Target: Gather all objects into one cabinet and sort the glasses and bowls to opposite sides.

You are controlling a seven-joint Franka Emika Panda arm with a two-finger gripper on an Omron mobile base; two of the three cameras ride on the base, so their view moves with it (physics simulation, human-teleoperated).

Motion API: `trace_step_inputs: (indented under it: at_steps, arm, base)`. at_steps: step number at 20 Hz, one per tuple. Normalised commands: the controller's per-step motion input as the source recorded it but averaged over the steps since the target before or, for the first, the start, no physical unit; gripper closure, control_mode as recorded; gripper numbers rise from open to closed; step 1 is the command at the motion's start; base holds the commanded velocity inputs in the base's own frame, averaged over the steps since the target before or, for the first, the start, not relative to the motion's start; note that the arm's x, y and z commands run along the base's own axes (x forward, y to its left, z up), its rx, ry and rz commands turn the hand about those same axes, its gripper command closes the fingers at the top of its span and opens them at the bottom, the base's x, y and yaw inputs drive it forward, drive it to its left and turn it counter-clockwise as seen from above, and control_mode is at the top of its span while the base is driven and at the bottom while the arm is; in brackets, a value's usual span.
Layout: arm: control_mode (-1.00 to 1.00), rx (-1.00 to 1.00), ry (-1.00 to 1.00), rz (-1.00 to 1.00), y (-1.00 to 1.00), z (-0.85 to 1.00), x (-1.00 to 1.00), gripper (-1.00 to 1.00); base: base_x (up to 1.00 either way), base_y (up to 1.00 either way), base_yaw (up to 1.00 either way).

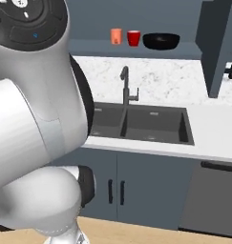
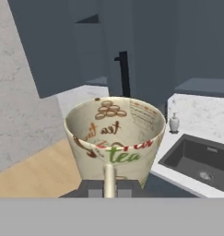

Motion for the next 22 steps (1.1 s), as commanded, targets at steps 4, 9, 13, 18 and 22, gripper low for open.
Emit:
trace_step_inputs:
  at_steps: [4,9,13,18,22]
  arm:
    - [1.00,0.00,0.00,0.00,0.00,0.00,0.00,1.00]
    - [1.00,0.00,0.00,0.00,0.00,0.00,0.00,1.00]
    - [1.00,0.00,0.00,0.00,0.00,0.00,0.00,1.00]
    - [1.00,0.00,0.00,0.00,0.00,0.00,0.00,1.00]
    - [1.00,0.00,0.00,0.00,0.00,0.00,0.00,1.00]
  base:
    - [0.95,-0.31,0.00]
    - [1.00,-0.45,0.00]
    - [1.00,-0.24,0.00]
    - [0.83,0.00,-0.01]
    - [0.53,-0.09,0.00]
